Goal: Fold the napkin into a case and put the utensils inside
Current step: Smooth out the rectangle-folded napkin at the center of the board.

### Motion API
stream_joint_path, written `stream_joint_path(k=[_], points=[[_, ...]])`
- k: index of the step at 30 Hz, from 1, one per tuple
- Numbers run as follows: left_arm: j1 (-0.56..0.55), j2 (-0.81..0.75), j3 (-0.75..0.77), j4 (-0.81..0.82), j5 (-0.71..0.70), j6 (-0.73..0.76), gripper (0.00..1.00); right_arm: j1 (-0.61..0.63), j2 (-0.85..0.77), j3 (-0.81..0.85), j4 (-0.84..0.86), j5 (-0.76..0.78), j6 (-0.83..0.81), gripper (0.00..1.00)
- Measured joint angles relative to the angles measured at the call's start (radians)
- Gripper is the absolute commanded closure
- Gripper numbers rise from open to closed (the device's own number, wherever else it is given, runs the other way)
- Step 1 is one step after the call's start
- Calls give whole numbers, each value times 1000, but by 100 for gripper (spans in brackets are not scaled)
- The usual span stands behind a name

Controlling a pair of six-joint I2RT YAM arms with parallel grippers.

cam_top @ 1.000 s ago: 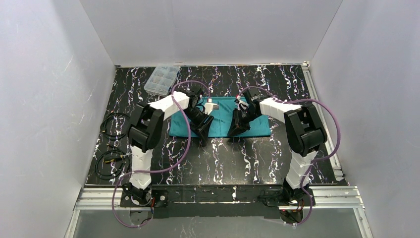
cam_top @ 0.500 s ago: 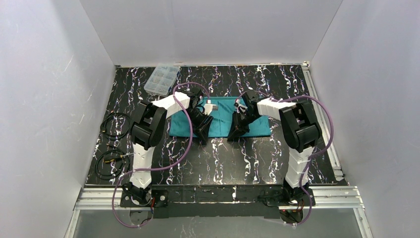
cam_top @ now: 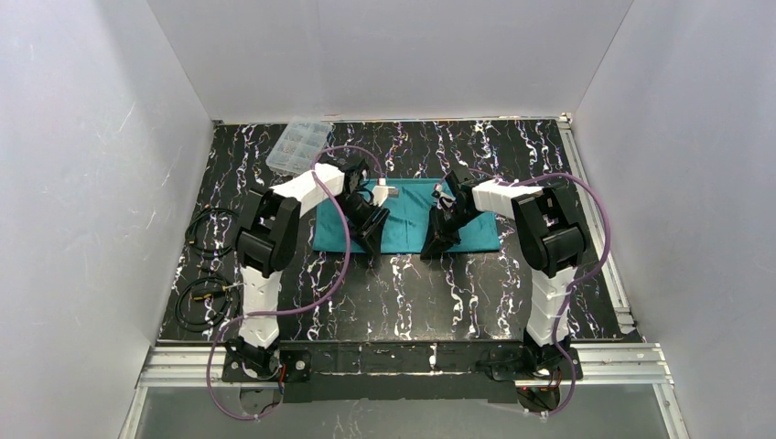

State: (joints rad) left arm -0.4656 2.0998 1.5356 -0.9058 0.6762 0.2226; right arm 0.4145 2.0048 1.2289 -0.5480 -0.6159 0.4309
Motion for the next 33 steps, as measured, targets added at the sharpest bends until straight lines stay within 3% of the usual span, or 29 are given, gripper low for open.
stream_joint_path(k=[8,21,33], points=[[50,-23,40,-48,31,5,64,0,0,0,0,0,3,84],[84,-23,-27,-45,-213,55,67,0,0,0,-1,0,3,85],[150,-55,-97,-32,-280,106,69,-1,0,0,-3,0,3,86]])
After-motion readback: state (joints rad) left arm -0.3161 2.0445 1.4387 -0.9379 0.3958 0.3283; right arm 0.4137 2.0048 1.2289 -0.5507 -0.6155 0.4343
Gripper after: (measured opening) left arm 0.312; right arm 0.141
